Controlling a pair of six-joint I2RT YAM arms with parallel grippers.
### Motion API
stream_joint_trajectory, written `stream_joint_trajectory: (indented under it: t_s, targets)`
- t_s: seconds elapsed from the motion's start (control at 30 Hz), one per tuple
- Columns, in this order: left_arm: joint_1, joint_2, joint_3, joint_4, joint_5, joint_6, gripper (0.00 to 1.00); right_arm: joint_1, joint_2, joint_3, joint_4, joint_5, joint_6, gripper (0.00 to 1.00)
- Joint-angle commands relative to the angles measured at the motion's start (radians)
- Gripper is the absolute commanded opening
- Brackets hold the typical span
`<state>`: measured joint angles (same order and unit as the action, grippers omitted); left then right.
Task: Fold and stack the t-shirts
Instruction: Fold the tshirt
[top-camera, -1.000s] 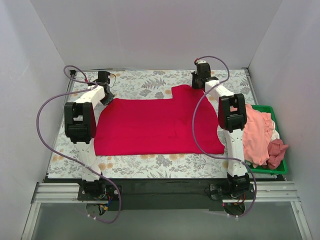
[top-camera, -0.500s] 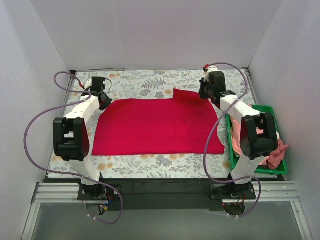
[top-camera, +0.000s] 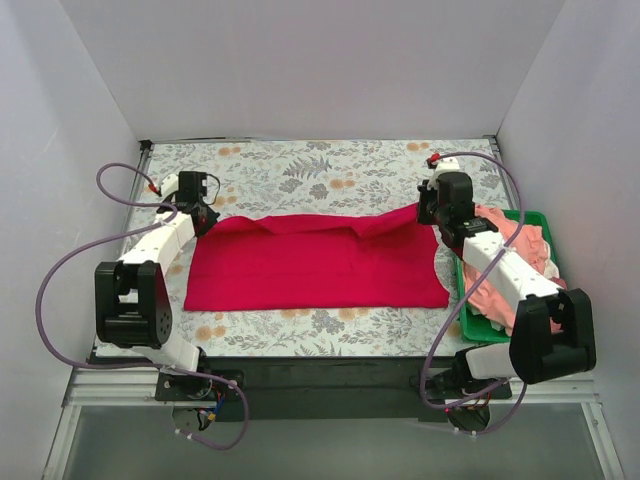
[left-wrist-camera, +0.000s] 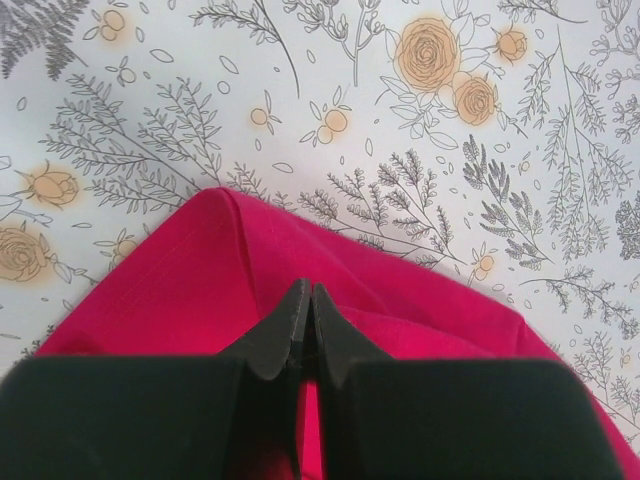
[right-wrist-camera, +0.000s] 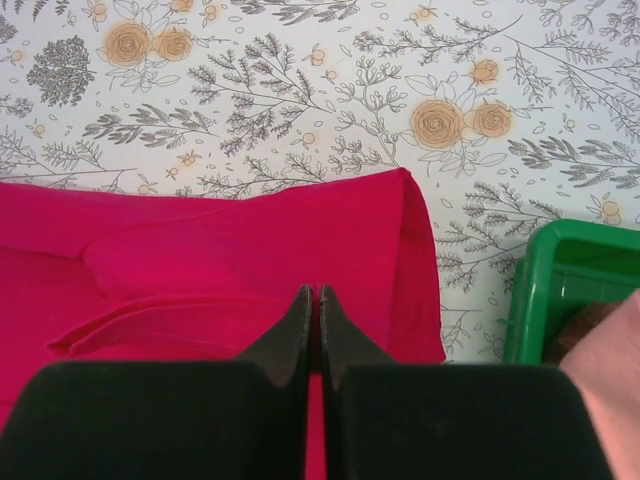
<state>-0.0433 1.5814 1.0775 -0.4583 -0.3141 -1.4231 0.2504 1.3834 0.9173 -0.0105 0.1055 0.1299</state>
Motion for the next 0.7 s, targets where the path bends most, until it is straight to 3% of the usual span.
stream_joint_trajectory:
  t_s: [0.0,0.4,0.67]
  targets:
    - [-0.006,-0.092,-0.021,0.02,-0.068,-0.025,0.0,0.0,-0.078,-0.026,-0.038,0.046,-0.01,0.01]
    - [-0.004,-0.175,-0.074,-0.002,-0.186,-0.088,0.0,0.0,-0.214,-0.077,-0.181,0.074,0.0,0.01]
    - [0.006,-0.185,-0.096,0.018,-0.163,-0.088,0.0,0.0,-0.291,-0.116,-0.262,0.069,0.008,0.01]
